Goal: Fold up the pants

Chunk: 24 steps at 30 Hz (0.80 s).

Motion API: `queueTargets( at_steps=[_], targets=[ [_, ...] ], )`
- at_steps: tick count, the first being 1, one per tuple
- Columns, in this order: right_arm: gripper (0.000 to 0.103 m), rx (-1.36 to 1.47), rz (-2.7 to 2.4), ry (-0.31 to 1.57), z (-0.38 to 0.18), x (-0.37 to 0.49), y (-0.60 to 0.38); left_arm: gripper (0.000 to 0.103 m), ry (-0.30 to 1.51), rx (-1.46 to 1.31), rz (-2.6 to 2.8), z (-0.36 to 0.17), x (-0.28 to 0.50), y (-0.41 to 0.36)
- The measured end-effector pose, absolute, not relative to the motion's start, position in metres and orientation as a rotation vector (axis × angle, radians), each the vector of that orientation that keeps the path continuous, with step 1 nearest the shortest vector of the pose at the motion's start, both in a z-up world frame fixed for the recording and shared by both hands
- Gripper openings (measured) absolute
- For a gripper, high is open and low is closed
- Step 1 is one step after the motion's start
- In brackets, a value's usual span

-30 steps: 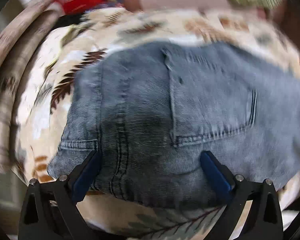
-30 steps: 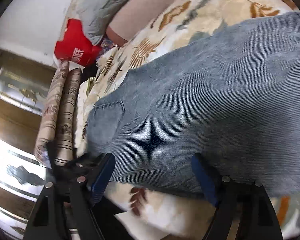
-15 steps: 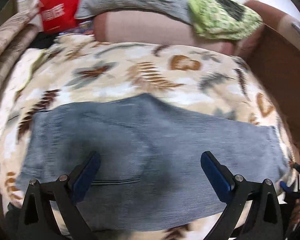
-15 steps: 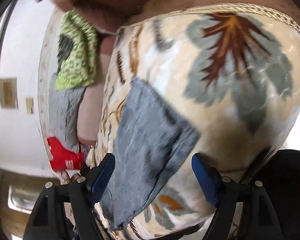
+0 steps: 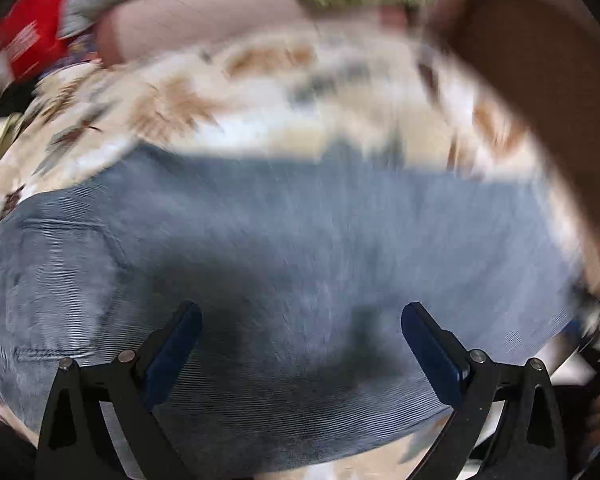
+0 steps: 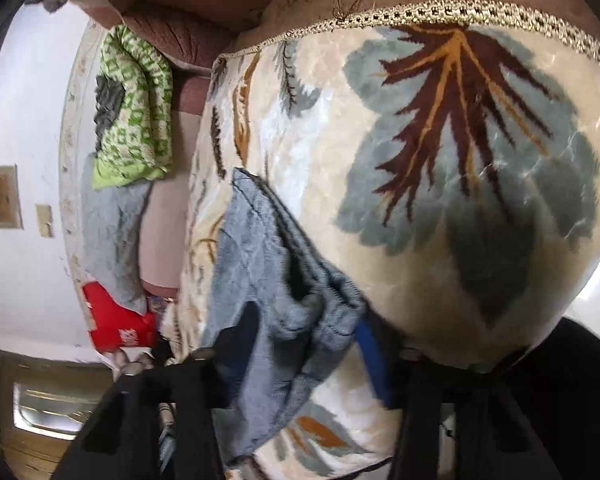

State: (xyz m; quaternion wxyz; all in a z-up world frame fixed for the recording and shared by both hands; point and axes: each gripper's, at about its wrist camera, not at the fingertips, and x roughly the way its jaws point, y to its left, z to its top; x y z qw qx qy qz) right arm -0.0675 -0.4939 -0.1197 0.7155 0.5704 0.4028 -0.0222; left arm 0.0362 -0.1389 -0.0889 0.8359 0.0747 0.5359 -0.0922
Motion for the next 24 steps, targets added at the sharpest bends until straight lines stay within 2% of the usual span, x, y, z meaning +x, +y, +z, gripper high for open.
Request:
queueTargets(
  at_steps=[2,5,7,9,11,14,15,16,18,21,24],
  targets=[
    [0.042,1.254,-0.047,0.899,-0.120,-0.070,-0.495,0.101,1.123,0.288,-0.184,-0.100,0.032,-0.152],
    [0.044,1.222,-0.057,0.914,-0.117,-0.069,-0.493,0.100,1.106,0.224,-0.214,-0.083,0.030,-0.150],
    [0.053,1.258,-0.052,0.900,-0.120,-0.071,-0.495,0.100,1.055,0.152,-0.232,-0.065,0.030,-0.148],
    [0.056,1.266,-0.039,0.889,-0.120,-0.070,-0.495,0.100,1.022,0.114,-0.241,-0.054,0.033,-0.150],
    [0.057,1.250,-0.041,0.896,-0.120,-0.067,-0.494,0.100,1.060,0.119,-0.258,-0.063,0.039,-0.160],
    [0.056,1.231,-0.032,0.907,-0.119,-0.065,-0.493,0.103,1.156,0.337,-0.200,-0.109,0.043,-0.184],
    [0.048,1.216,-0.033,0.914,-0.118,-0.065,-0.493,0.103,1.091,0.351,-0.206,-0.107,0.038,-0.184],
    [0.034,1.186,-0.049,0.928,-0.116,-0.064,-0.491,0.103,1.077,0.367,-0.209,-0.105,0.035,-0.185],
    [0.026,1.094,-0.069,0.958,-0.109,-0.059,-0.487,0.103,1.099,0.362,-0.205,-0.102,0.037,-0.185],
    [0.021,0.984,-0.072,0.965,-0.090,-0.053,-0.478,0.103,1.113,0.385,-0.221,-0.101,0.039,-0.187],
    [0.019,0.891,-0.068,0.943,-0.063,-0.048,-0.467,0.103,1.120,0.360,-0.237,-0.102,0.042,-0.184]
  ],
)
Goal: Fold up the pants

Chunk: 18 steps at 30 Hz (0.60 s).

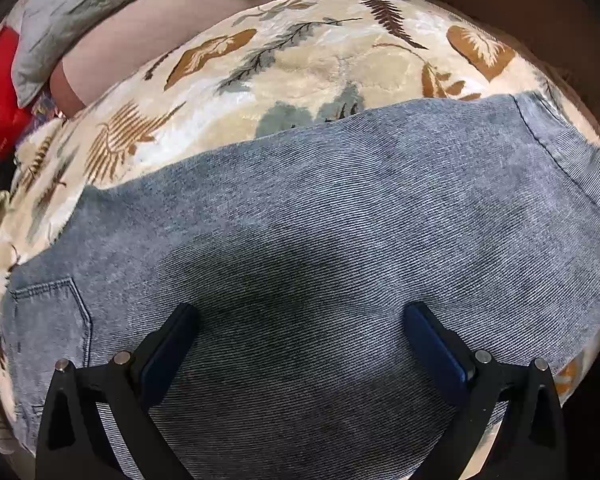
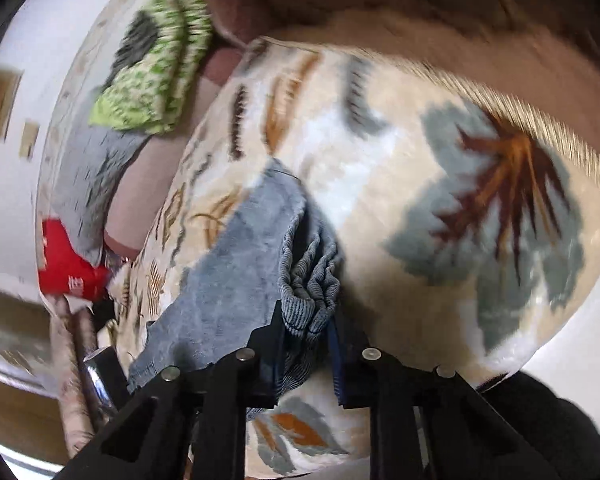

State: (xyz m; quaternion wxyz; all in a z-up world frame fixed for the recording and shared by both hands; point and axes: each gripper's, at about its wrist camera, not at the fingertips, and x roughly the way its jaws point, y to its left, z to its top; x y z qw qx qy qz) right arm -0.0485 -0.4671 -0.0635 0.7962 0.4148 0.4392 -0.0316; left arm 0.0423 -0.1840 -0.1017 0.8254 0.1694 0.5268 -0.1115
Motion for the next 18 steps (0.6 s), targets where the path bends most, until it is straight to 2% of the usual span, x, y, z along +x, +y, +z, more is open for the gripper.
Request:
queueTargets(
  at_steps=[4,7,10,14,15,18],
  targets=[
    [0.019,0.697,-0.023,0.875,-0.004,-0.032,-0.424,0.102,1.146,0.186,-0.286,-0.089,0.045,-0.151],
    [0.019,0.513,0.078,0.808,0.042,-0.017,-0.358,0.102,1.070,0.004,-0.284,-0.056,0.038,-0.096],
    [0.019,0.357,0.214,0.776,0.057,-0.013,-0.275,0.102,0.991,-0.134,-0.168,-0.030,0.025,-0.018],
    [0.021,0.283,0.391,0.844,0.012,-0.016,-0.180,0.102,0.968,-0.258,0.015,-0.022,0.008,0.082],
    [0.024,0.281,0.417,0.881,-0.007,-0.014,-0.166,0.102,0.970,-0.264,0.040,-0.024,0.003,0.092],
    [0.045,0.289,0.499,1.098,-0.081,-0.005,-0.132,0.102,0.987,-0.285,0.090,-0.031,-0.001,0.118]
  ],
)
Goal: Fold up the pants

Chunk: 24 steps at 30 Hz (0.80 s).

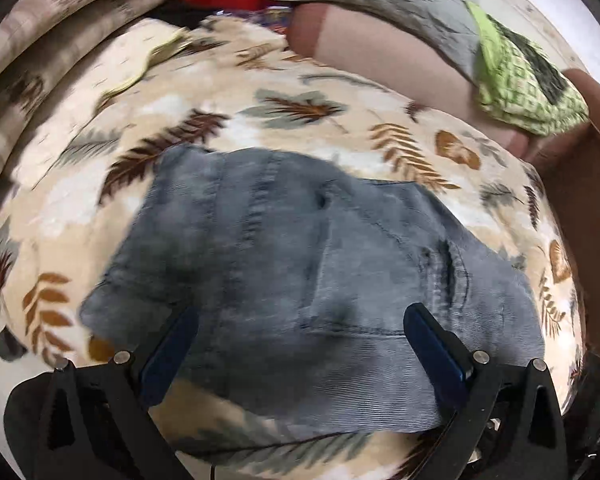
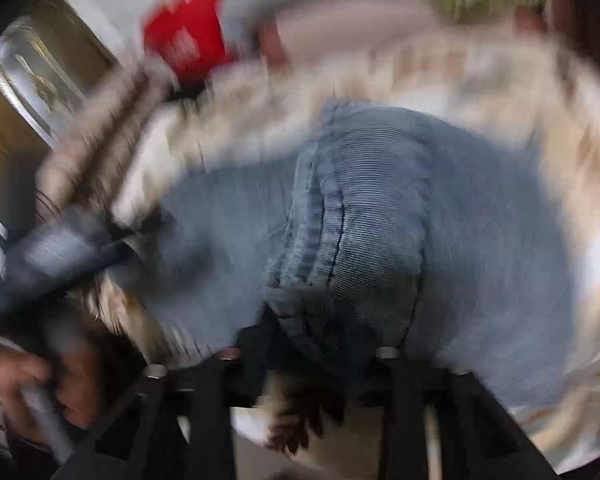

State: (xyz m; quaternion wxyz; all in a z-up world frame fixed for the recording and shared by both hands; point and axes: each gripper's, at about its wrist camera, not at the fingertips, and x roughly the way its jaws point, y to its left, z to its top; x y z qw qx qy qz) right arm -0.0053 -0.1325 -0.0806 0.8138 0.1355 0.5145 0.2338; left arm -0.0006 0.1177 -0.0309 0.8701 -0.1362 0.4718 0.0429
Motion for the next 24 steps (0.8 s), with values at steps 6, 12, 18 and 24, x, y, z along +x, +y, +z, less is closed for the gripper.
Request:
queueTargets(
  at_steps=[6,12,18,24],
  targets=[
    [0.082,0.500,0.539,0.947,-0.044,-0.025,-0.185,0.102,0.952,-0.263,-0.076,-0.007,-0.004,0.069],
    [0.086,0.871,0.425,1.044,-0.092,-0.011,-0.267,0.102,0.948,-0.158,-0.217,-0.008,-0.008,-0.011],
    [0.085,0.945,0.510,1.022,-0.070,0.000,-0.299,0.102,1.119,0.128,-0.095,-0.087,-0.001,-0.044],
    [0.085,0.981,0.606,1.017,-0.053,0.063,-0.314,0.102,0.977,0.091,-0.137,-0.041,-0.008,-0.050]
  ],
)
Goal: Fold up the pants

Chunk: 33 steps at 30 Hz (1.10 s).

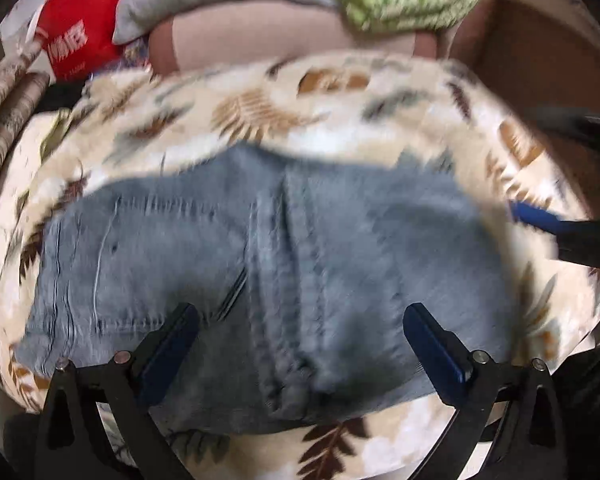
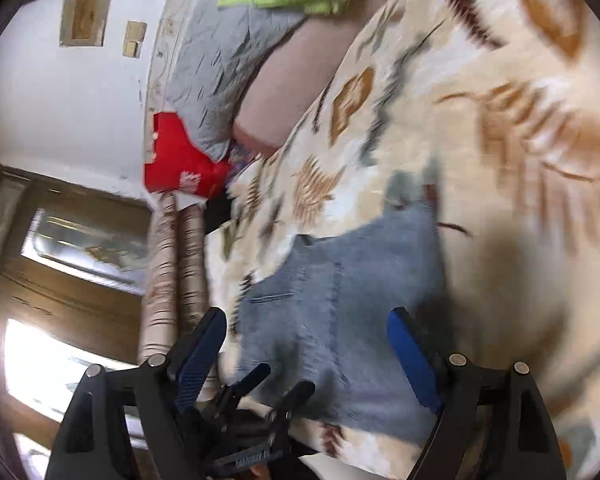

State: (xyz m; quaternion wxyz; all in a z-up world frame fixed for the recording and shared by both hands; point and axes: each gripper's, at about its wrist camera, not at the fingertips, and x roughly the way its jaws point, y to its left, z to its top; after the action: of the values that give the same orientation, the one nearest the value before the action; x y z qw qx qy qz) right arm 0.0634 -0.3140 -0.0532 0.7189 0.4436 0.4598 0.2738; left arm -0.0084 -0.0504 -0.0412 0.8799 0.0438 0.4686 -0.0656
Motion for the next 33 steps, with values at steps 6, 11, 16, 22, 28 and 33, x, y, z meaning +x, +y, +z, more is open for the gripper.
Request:
queueTargets(
  at_steps=[6,11,16,22,28,33],
  targets=[
    [0.085,0.917,0.555,1.186,-0.109,0.143,-0.296,0.103,1.134,0.206,-0.109,-0.101,0.012,-0.070],
    [0.085,0.905,0.541,1.144,-0.103,0.139,-0.304,0.103,1.107,0.164,-0.130,-0.095,0.010,-0.062],
    [0.085,0.890,0.597,1.107,-0.074,0.071,-0.303,0.103,1.115,0.116,-0.142,-0.088,0.014,-0.054],
    [0.085,0.948,0.524,1.119,-0.102,-0.018,-0.310,0.103,1.056,0.049,-0.147,-0.073,0.001,-0.046],
    [0.085,0.966,0.433,1.124,-0.111,-0.029,-0.316,0.103,1.008,0.024,-0.151,-0.053,-0.002,-0.044],
    [0.033,0.916,0.369,1.158,-0.120,-0.018,-0.310,0.103,0.980,0.037,-0.168,-0.040,-0.006,-0.048]
  ],
)
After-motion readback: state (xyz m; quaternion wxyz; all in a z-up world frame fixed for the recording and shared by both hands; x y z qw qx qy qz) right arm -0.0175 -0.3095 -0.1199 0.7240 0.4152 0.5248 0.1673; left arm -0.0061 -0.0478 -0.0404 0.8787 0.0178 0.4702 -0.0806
